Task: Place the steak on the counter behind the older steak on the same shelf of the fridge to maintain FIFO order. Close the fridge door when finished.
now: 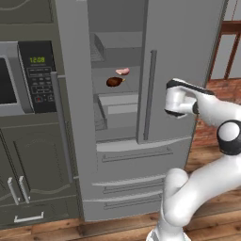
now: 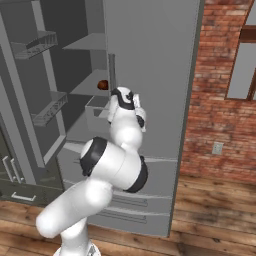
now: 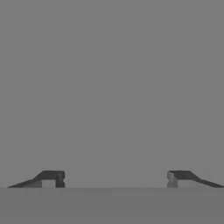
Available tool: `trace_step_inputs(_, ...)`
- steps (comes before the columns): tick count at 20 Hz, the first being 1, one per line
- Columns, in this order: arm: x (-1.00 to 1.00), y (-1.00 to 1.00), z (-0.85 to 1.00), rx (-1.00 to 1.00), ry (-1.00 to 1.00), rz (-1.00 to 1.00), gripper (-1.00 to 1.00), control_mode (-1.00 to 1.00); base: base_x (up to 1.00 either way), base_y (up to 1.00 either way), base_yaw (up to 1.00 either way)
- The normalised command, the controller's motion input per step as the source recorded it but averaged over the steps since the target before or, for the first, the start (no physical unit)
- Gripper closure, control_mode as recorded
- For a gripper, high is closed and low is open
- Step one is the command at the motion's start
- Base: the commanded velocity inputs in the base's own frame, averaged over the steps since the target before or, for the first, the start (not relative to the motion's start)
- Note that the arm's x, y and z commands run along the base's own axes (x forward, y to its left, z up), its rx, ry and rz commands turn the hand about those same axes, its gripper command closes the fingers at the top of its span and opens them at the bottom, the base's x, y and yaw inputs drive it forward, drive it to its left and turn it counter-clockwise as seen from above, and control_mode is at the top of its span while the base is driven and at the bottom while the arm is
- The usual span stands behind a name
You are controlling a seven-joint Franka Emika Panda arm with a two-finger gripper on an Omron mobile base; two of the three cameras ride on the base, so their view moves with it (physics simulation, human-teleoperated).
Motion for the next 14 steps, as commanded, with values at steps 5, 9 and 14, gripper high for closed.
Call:
trace_step_inputs(5, 0.04, 0.00, 0.00, 0.00, 0.10, -0.23, -1.00, -1.00, 0.00, 0.00, 0.00)
trace_step_inputs(9, -0.29, -0.20, 0.28, 0.00, 0.06, -0.12, -1.00, -1.00, 0.00, 0.00, 0.00)
trace_step_inputs(14, -0.93, -0.31, 0.92, 0.00, 0.10, -0.01, -1.00, -1.00, 0.00, 0.00, 0.00)
